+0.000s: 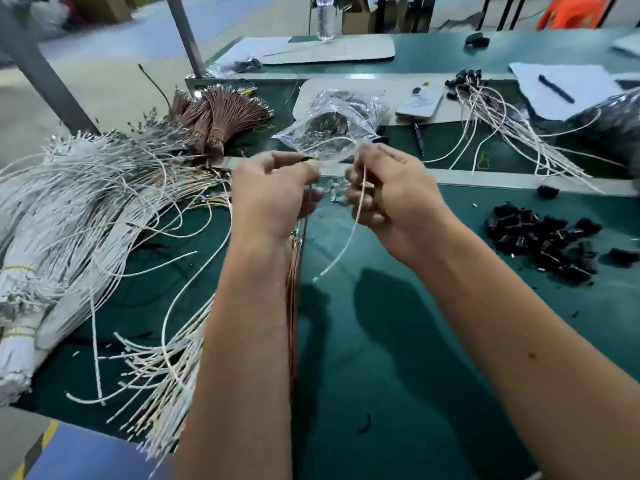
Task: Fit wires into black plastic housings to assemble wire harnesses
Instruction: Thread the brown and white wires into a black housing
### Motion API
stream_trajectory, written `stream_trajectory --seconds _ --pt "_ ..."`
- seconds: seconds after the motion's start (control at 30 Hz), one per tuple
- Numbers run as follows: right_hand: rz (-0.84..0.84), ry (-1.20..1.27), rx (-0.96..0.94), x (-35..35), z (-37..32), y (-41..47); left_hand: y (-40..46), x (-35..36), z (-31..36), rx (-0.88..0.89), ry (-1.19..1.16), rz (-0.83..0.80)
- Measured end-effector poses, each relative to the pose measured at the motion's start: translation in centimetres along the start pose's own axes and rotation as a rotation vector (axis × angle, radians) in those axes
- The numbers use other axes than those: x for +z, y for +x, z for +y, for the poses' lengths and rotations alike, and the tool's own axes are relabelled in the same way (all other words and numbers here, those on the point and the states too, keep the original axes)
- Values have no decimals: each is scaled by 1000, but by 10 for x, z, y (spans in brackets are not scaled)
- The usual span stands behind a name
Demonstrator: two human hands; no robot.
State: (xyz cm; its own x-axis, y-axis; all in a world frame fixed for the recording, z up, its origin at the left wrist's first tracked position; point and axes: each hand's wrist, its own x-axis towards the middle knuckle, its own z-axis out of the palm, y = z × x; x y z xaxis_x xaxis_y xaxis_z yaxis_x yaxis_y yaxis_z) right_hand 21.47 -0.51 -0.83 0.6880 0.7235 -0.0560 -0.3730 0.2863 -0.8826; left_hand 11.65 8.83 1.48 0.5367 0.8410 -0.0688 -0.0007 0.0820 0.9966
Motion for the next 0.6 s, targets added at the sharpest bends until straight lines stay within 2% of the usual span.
stream_trajectory --seconds 0.13,0.23,0.37,0.47,0.6 --pt "144 -14 -90 -63 -27 -20 -19 54 -18 -147 -13 -460" --pt "251 -48 -184 -111 -41 -35 -30 88 -31 -215 -22 -695" --pt "512 -199 -308 -158 -47 -48 -41 117 -45 -279 9 -989" --pt "588 -181 -377 -175 -45 -57 -41 124 -54 -274 63 -1059" --pt "465 -95 -369 -179 -40 -63 -38 128 -66 -214 10 -942"
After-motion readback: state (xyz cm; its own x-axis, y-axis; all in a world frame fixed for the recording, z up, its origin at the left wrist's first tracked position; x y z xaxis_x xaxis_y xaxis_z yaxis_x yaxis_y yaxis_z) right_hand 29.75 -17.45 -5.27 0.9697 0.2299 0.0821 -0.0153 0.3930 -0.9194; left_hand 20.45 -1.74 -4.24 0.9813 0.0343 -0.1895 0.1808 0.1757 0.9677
